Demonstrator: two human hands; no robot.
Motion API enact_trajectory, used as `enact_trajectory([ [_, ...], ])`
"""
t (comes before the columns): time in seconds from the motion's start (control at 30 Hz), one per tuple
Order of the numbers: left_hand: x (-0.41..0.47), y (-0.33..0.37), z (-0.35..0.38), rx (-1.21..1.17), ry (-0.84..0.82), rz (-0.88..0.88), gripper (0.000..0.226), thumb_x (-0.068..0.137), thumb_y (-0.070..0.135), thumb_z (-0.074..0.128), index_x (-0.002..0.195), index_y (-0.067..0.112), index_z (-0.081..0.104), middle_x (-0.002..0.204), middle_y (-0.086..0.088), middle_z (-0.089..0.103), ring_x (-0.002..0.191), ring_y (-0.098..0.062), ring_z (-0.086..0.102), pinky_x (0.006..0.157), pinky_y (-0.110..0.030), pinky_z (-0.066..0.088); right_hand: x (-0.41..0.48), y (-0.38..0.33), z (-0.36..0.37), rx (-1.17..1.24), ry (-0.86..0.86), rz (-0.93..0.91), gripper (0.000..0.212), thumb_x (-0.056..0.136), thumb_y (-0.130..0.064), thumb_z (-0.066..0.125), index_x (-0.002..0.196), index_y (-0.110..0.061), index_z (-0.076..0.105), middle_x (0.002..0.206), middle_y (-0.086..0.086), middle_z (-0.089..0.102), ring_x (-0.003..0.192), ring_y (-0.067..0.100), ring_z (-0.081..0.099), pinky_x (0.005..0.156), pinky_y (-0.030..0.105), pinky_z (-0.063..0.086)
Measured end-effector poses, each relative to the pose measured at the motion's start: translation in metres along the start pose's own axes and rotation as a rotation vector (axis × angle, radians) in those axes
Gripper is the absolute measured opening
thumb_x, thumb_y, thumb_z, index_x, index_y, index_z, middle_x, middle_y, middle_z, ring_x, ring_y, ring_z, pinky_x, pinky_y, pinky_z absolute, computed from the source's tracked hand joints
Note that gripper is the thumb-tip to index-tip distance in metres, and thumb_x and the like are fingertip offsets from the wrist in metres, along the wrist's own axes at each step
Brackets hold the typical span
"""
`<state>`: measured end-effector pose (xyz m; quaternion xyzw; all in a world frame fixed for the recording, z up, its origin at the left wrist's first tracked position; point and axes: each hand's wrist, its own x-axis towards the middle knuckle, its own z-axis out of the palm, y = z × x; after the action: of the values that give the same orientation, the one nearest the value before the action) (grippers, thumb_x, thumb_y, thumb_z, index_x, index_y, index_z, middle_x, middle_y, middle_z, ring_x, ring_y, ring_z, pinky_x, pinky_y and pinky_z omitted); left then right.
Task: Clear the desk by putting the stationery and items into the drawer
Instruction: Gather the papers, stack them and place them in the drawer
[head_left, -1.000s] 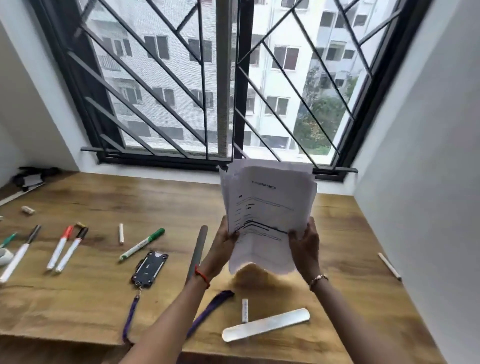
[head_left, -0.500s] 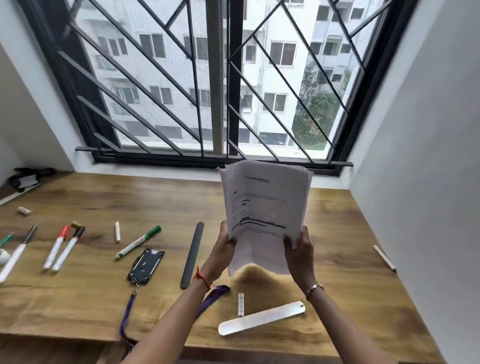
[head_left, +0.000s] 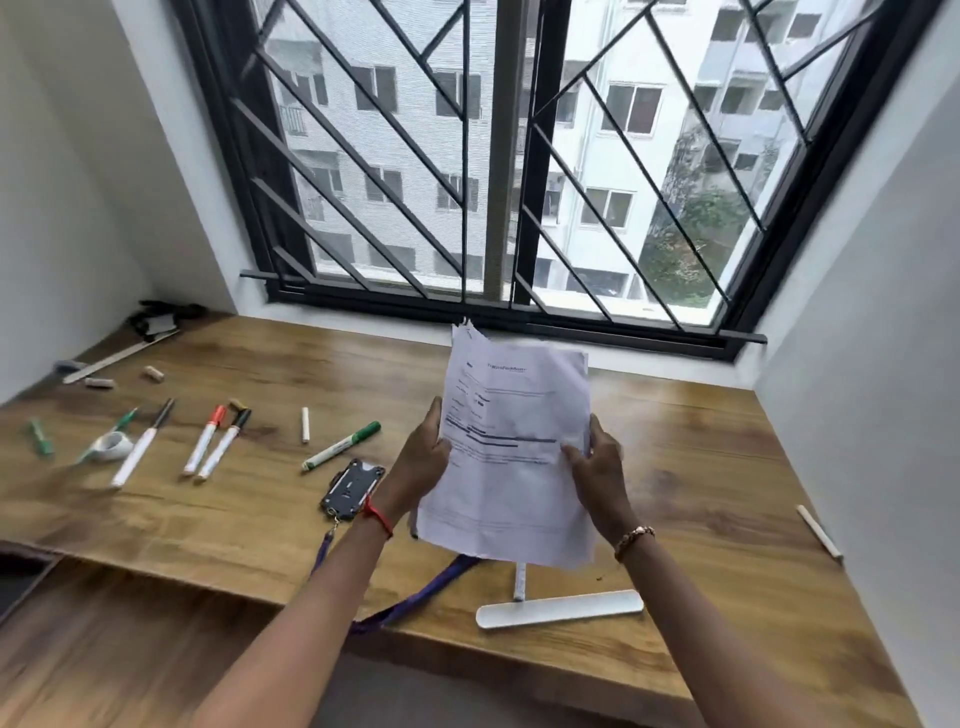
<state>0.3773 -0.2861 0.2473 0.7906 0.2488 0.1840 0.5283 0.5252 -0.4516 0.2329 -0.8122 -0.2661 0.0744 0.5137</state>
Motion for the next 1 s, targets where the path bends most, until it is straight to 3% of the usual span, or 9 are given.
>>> enact_trajectory([
  [0.07,-0.010,-0.008,-0.012,0.007,0.017,-0.050,0.061,0.083,0.000,0.034,0.141,0.021,0.032,0.133,-0.003,0.053,0.119,-0.023,0.053,0.100,-0.043,0.045,-0.008,-0.004,0.011,0.029,-0.015,0.042,0.032,0.089,-0.002,0.051,0.120,0.008,0.051,0.097,0.002,0.054,0.094,0.015,0.046,0.071,0.013,0.035],
  [0.13,-0.019,-0.014,-0.025,0.004,0.040,-0.068,0.060,0.084,-0.001,0.036,0.139,0.024,0.036,0.129,-0.001,0.056,0.114,-0.022,0.056,0.097,-0.046,0.047,-0.016,-0.009,0.022,0.094,-0.057,0.032,0.028,0.089,0.003,0.046,0.115,0.002,0.056,0.096,0.001,0.060,0.094,0.017,0.053,0.069,0.011,0.039],
  [0.33,-0.053,-0.038,-0.071,0.013,0.061,-0.099,0.059,0.087,0.006,0.042,0.141,0.028,0.032,0.135,0.004,0.052,0.122,-0.017,0.050,0.103,-0.044,0.042,-0.037,-0.023,0.068,0.043,-0.093,-0.007,0.020,0.088,0.002,0.045,0.097,0.001,0.063,0.094,0.011,0.067,0.081,0.015,0.054,0.072,0.033,0.044],
  [0.47,-0.081,-0.055,-0.103,-0.022,0.080,-0.118,0.056,0.090,0.006,0.046,0.140,0.028,0.034,0.131,0.003,0.055,0.118,-0.017,0.054,0.100,-0.045,0.045,-0.060,-0.037,0.103,0.035,-0.110,0.034,0.017,0.088,-0.001,0.045,0.085,0.001,0.062,0.087,0.015,0.067,0.077,0.017,0.053,0.070,0.036,0.045],
  [0.57,-0.111,-0.072,-0.134,-0.033,0.109,-0.126,0.054,0.090,0.006,0.048,0.139,0.025,0.036,0.129,0.003,0.057,0.115,-0.016,0.056,0.099,-0.044,0.046,-0.090,-0.055,0.135,0.010,-0.120,0.033,0.019,0.089,-0.003,0.044,0.087,0.000,0.062,0.088,0.012,0.066,0.079,0.018,0.052,0.077,0.032,0.039],
  [0.7,-0.148,-0.087,-0.167,-0.048,0.128,-0.145,0.051,0.091,0.008,0.051,0.138,0.019,0.036,0.129,-0.001,0.057,0.117,-0.019,0.055,0.100,-0.044,0.044,-0.128,-0.078,0.166,0.032,-0.122,0.042,0.017,0.091,-0.003,0.045,0.085,-0.001,0.061,0.083,0.011,0.064,0.074,0.018,0.052,0.064,0.030,0.038],
  [0.8,-0.171,-0.092,-0.184,-0.024,0.152,-0.173,0.051,0.092,0.008,0.051,0.140,0.017,0.034,0.128,0.003,0.054,0.116,-0.017,0.053,0.099,-0.035,0.043,-0.156,-0.092,0.182,0.064,-0.113,0.052,0.016,0.092,-0.004,0.045,0.085,-0.005,0.060,0.078,0.007,0.059,0.067,0.014,0.047,0.055,0.022,0.036],
  [0.9,-0.194,-0.098,-0.199,-0.032,0.164,-0.178,0.051,0.092,0.004,0.048,0.140,0.015,0.034,0.130,0.000,0.054,0.118,-0.018,0.052,0.100,-0.034,0.042,-0.183,-0.102,0.196,0.108,-0.134,0.077,0.020,0.090,-0.007,0.049,0.104,-0.009,0.064,0.090,0.004,0.064,0.079,0.018,0.056,0.063,0.026,0.041],
  [1.0,-0.213,-0.106,-0.209,-0.026,0.170,-0.179,0.051,0.091,0.002,0.048,0.139,0.014,0.036,0.133,-0.003,0.053,0.121,-0.019,0.051,0.101,-0.034,0.041,-0.203,-0.106,0.205,0.114,-0.156,0.089,0.025,0.086,-0.005,0.051,0.107,-0.008,0.064,0.093,0.005,0.066,0.084,0.022,0.060,0.071,0.031,0.046],
])
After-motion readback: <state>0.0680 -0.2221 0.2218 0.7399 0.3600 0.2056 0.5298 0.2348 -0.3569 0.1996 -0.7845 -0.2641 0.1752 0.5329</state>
